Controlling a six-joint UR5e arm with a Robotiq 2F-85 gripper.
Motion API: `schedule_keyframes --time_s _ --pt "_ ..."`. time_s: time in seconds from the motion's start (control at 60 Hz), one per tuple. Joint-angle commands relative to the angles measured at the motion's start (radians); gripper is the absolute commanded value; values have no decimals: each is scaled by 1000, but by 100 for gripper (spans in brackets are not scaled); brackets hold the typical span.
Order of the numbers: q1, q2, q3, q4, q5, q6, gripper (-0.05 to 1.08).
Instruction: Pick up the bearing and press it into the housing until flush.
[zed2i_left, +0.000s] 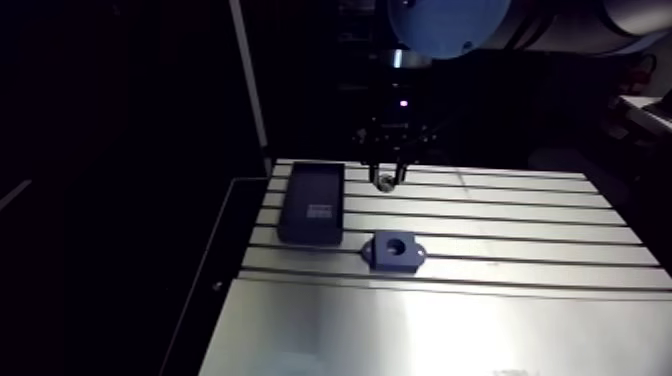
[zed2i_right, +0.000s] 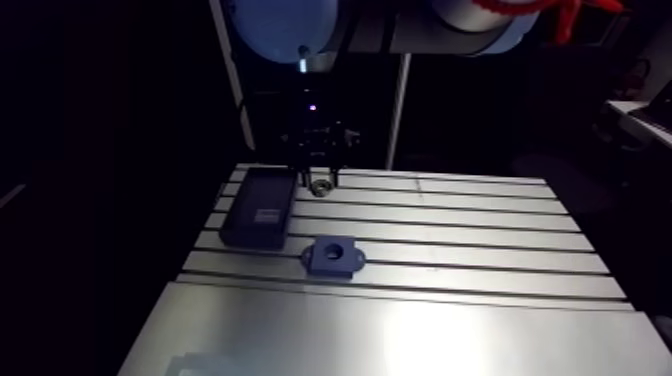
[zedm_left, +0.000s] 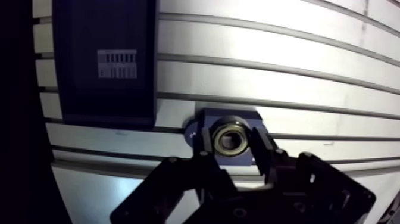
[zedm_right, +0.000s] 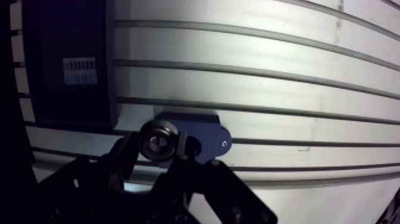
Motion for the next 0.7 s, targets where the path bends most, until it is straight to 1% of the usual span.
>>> schedule_keyframes --time_s 0.017,0.15,0.233,0.3,0.4,0.45,0.7 --pt "-15 -25 52 -16 0 -32 63" --pt "-20 -32 92 -56 0 -49 63" --pt "-25 -38 104 -61 1 -57 64" --pt "-36 -42 129 -69 1 -69 64" --pt "-36 -45 142 -77 3 -71 64" --pt "-37 -45 163 -97 1 -74 65" --pt "-39 -46 186 -123 3 -76 67"
